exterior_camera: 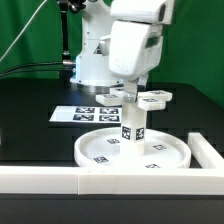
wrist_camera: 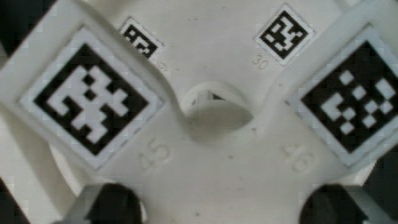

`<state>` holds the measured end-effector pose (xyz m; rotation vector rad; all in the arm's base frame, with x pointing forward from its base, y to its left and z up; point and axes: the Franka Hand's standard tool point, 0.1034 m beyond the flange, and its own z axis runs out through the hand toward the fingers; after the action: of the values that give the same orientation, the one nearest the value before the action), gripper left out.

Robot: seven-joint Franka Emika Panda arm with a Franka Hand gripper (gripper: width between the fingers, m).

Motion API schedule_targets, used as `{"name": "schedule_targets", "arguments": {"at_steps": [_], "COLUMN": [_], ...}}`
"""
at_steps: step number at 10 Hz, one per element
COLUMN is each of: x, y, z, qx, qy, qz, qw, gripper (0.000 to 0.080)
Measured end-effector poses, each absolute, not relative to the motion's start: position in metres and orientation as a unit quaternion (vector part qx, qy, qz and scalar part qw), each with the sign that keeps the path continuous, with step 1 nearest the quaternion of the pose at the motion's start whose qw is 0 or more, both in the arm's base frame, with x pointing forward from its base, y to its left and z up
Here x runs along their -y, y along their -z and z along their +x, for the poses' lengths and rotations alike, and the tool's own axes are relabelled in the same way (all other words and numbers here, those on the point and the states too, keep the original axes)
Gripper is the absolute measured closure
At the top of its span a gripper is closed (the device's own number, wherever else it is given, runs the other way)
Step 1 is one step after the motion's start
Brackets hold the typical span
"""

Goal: Assemble round table

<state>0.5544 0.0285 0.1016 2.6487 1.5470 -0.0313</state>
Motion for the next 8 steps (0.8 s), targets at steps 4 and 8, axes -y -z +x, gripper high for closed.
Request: {"name": "schedule_targets", "arguments": {"at_steps": [4, 8], "x": [-0.034, -0.043], "y": [-0.102, -0.102], "z": [0.551, 0.545], "qx": [-0.258, -0.097], "qy": [0.01, 0.02], "qz": [0.965, 0.995], "qw": [0.032, 0.026], "gripper": [0.036, 0.036]}}
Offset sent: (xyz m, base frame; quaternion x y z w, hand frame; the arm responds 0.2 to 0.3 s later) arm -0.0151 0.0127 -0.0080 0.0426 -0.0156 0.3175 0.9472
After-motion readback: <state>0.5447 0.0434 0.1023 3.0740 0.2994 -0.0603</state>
